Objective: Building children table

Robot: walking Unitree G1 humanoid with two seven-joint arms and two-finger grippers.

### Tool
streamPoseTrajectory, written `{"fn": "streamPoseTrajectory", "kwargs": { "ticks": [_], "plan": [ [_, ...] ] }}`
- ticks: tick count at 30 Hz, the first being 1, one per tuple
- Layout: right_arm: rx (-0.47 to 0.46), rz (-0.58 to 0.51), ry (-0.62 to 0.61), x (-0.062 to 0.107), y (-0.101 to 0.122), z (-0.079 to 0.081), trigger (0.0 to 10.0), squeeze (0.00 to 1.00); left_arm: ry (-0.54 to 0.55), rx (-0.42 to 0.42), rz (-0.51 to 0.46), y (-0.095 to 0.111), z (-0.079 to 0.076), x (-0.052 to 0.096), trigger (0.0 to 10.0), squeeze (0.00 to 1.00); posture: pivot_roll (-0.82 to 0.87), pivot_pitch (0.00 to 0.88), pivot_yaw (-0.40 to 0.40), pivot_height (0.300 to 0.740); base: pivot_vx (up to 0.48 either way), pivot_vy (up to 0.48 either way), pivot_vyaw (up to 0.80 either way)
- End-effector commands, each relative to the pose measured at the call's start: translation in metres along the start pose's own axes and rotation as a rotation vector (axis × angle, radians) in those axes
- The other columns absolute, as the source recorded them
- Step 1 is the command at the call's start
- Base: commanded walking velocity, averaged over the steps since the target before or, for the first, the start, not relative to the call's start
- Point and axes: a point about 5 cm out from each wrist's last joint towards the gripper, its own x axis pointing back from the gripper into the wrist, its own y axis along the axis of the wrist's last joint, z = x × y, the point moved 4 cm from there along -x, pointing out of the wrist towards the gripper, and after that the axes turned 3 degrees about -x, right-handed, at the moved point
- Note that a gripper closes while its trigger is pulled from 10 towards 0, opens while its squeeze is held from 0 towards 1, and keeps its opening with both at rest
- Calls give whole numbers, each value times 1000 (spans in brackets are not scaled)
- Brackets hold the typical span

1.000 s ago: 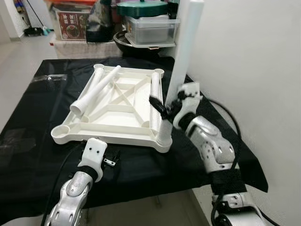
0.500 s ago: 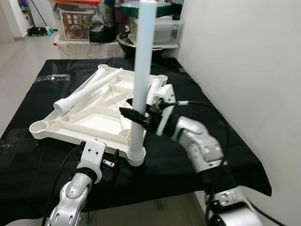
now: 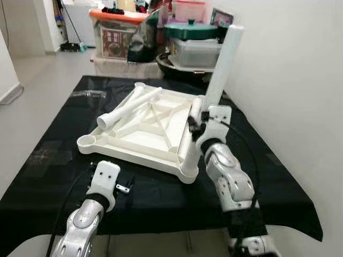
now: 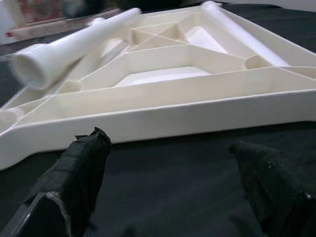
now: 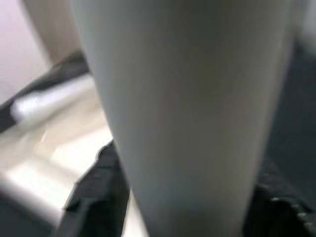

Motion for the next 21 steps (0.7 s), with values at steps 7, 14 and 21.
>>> {"fn": "streamPoseTrajectory", "kwargs": {
  "ticks": [7,14,21],
  "plan": [
    [58,-77,634,2,52,49,10000,0,0,-4,13,-4,0,-1,10000,0,134,0,-88,740,0,0,0],
    [120,-69,838,3,51,59,10000,0,-7,2,3,-1,-6,-2,10000,0,154,0,-101,740,0,0,0],
    [64,-26,866,-4,37,73,0,0,1,-4,6,-2,-2,-2,10000,0,164,0,-106,740,0,0,0]
  ]
}}
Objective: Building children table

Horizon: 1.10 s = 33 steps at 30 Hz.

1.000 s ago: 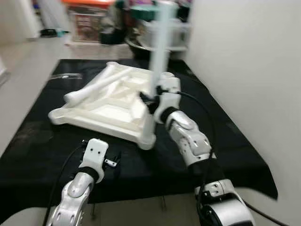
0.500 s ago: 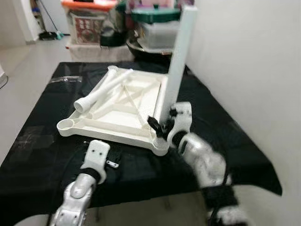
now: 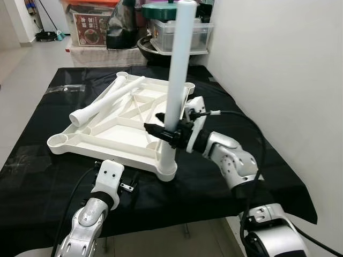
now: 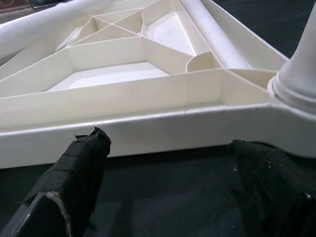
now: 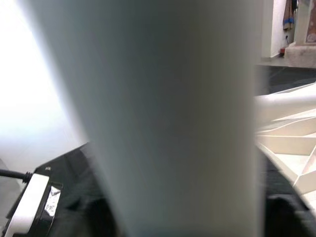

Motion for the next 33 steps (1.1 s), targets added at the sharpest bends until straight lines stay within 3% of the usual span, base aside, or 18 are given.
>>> {"fn": "streamPoseTrajectory", "kwargs": {
  "ticks": [1,3,4,5,6,8,10,12,14,15,16,20,21,24,28,29,31,33],
  "plan": [
    [-8,9,36,-8,-4,6,0,0,5,-6,2,-1,2,-1,10000,0,165,0,-104,740,0,0,0],
    [-17,56,-297,-5,-18,-29,0,0,2,-6,5,-1,1,1,10000,0,160,0,-97,740,0,0,0],
    [-17,56,-297,-5,-18,-29,0,0,2,-6,5,-1,1,1,10000,0,160,0,-97,740,0,0,0],
    [-45,77,-569,11,-27,-58,0,0,0,-7,7,-2,1,2,10000,0,155,0,-95,740,0,0,0],
    [-45,77,-569,11,-27,-58,0,0,0,-7,7,-2,1,2,10000,0,155,0,-95,740,0,0,0],
    [-107,91,-1005,58,-44,-95,0,0,-2,-7,10,-3,0,2,10000,0,150,0,-94,740,0,0,0],
    [-107,91,-1005,58,-44,-95,0,0,-2,-7,10,-3,0,2,10000,0,150,0,-94,740,0,0,0],
    [-137,87,-1158,80,-52,-105,0,0,-3,-7,10,-3,0,2,10000,0,147,0,-91,740,0,0,0],
    [-35,51,-1390,121,-51,-102,0,0,-12,3,10,-3,-3,0,10000,0,128,0,-77,740,0,0,0],
    [-35,51,-1390,121,-51,-102,0,0,-12,3,10,-3,-3,0,10000,0,128,0,-77,740,0,0,0],
    [-9,36,-1373,120,-49,-91,10000,0,-19,3,7,-2,-5,-1,10000,0,121,0,-74,740,0,0,0],
    [-24,-93,-1213,99,-40,-71,10000,0,-24,2,4,-1,-6,-3,10000,0,117,0,-75,740,0,0,0],
    [-10,-167,-1063,82,-29,-60,10000,1000,-22,1,2,0,-6,-3,10000,0,127,0,-83,740,0,0,0],
    [4,-201,-763,49,-8,-46,10000,1000,-8,2,2,-1,-2,-3,10000,0,123,0,-86,740,0,0,0],
    [6,-190,-706,45,-4,-44,10000,1000,-6,3,2,-1,-2,-3,10000,0,123,0,-86,740,0,0,0],
    [22,-173,-533,37,6,-34,10000,0,-7,3,3,-2,-3,-3,10000,0,124,0,-88,740,0,0,0],
    [22,-173,-533,37,6,-34,10000,0,-7,3,3,-2,-3,-3,10000,0,124,0,-88,740,0,0,0],
    [84,-82,-179,33,12,-13,10000,0,-11,5,2,-2,-5,-3,10000,0,131,0,-92,740,0,0,0]
  ]
}}
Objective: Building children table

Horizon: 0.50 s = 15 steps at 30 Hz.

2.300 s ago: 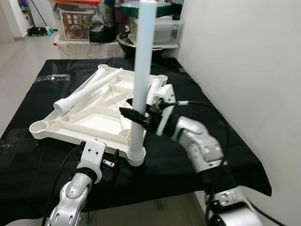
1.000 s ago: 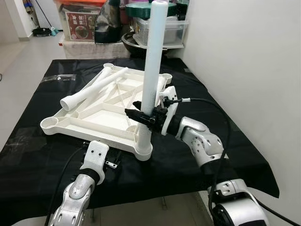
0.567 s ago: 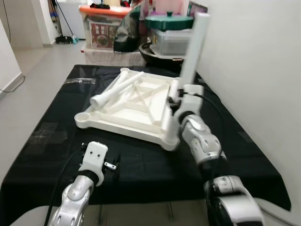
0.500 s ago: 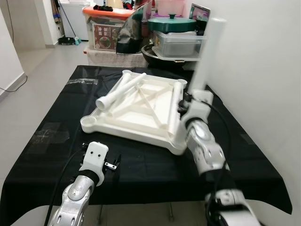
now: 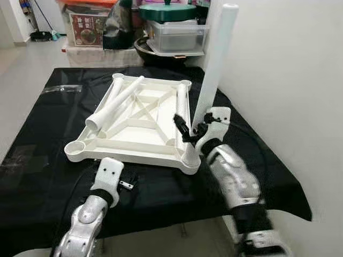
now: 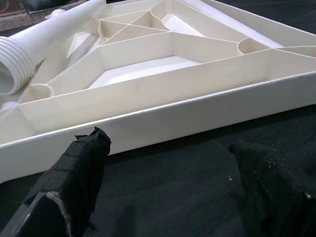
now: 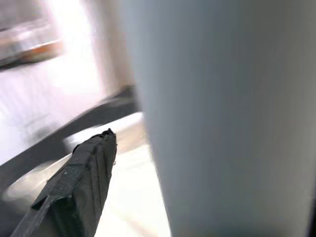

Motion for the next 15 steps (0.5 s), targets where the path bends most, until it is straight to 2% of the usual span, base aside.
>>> {"fn": "streamPoseTrajectory", "kwargs": {
  "ticks": [1,6,7,8,9,11,15],
  "plan": [
    [16,50,301,-4,2,30,10000,0,-6,6,10,-5,-4,1,10000,0,131,0,-92,740,0,0,0],
    [46,127,394,-5,-14,33,10000,0,-2,3,5,-3,-3,-2,10000,0,137,0,-102,740,0,0,0],
    [12,151,464,-3,-20,40,1020,0,0,4,2,-3,-3,-3,10000,0,142,0,-106,740,0,0,0],
    [-14,167,538,0,-24,49,0,0,1,4,1,-2,-4,-3,10000,0,149,0,-111,740,0,0,0],
    [-14,167,538,0,-24,49,0,0,1,4,1,-2,-4,-3,10000,0,149,0,-111,740,0,0,0],
    [-34,172,626,5,-28,61,0,0,1,8,1,-2,-5,-1,10000,0,153,0,-114,740,0,0,0],
    [-45,165,628,5,-28,62,0,0,2,8,3,-2,-5,0,10000,0,153,0,-114,740,0,0,0]
  ]
}}
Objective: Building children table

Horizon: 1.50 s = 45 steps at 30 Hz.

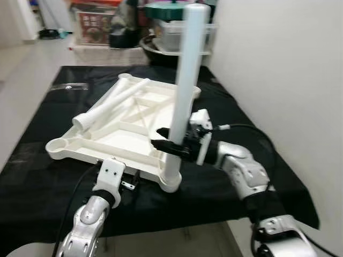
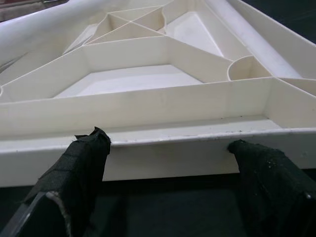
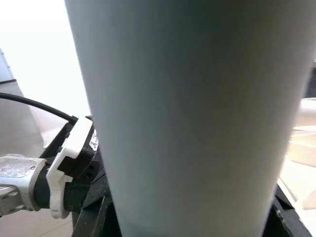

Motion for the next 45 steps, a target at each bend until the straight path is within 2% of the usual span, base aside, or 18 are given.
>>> {"fn": "streamPoseTrajectory", "kwargs": {
  "ticks": [1,5,6,8,9,10,11,12,15,21,22,25,26,27,29,41,42,45],
  "plan": [
    [-62,-3,-58,-9,-14,-1,0,0,-2,0,1,-1,-3,1,10000,0,145,0,-111,740,0,0,0],
    [-53,6,-262,-8,-21,-23,0,0,1,-1,10,-4,-2,4,10000,0,143,0,-109,740,0,0,0],
    [-82,-18,-606,11,-22,-57,0,0,-1,1,12,-4,-3,4,10000,0,131,0,-96,740,0,0,0],
    [-143,-37,-1053,54,-30,-90,0,0,-8,2,11,-4,-5,3,10000,0,126,0,-92,740,0,0,0],
    [-143,-37,-1053,54,-30,-90,0,0,-8,2,11,-4,-5,3,10000,0,126,0,-92,740,0,0,0],
    [-72,-19,-1359,97,-32,-91,0,0,-17,1,8,-3,-6,2,10000,0,122,0,-86,740,0,0,0],
    [-72,-19,-1359,97,-32,-91,0,0,-17,1,8,-3,-6,2,10000,0,122,0,-86,740,0,0,0],
    [-53,-26,-1372,95,-27,-80,9647,0,-19,1,7,-2,-6,1,10000,0,112,0,-79,740,0,0,0],
    [-37,-45,-1371,93,-21,-71,10000,0,-20,1,8,-3,-6,1,10000,0,107,0,-75,740,0,0,0],
    [-37,-94,-1122,56,-2,-53,10000,0,-32,1,9,-3,-10,0,10000,0,104,0,-74,740,0,0,0],
    [-43,-159,-982,41,11,-47,10000,1000,-32,2,6,-2,-10,0,10000,0,114,0,-80,740,0,0,0],
    [-56,-230,-736,19,34,-35,10000,1000,-22,2,3,-1,-6,0,10000,0,115,0,-87,740,0,0,0],
    [-46,-236,-590,10,45,-27,10000,0,-15,1,5,-2,-4,0,10000,0,117,0,-90,740,0,0,0],
    [-46,-236,-590,10,45,-27,10000,0,-15,1,5,-2,-4,0,10000,0,117,0,-90,740,0,0,0],
    [54,-179,-300,4,56,-8,10000,0,-7,0,11,-5,-2,1,10000,0,112,0,-88,740,0,0,0],
    [74,38,82,9,16,19,10000,0,-8,2,-1,-1,-4,-2,10000,0,134,0,-103,740,0,0,0],
    [52,45,121,8,10,22,1804,0,3,1,0,-1,-1,-1,10000,0,150,0,-112,740,0,0,0],
    [37,48,143,7,6,24,1804,0,11,0,0,-1,1,-1,10000,0,150,0,-112,740,0,0,0]
  ]
}}
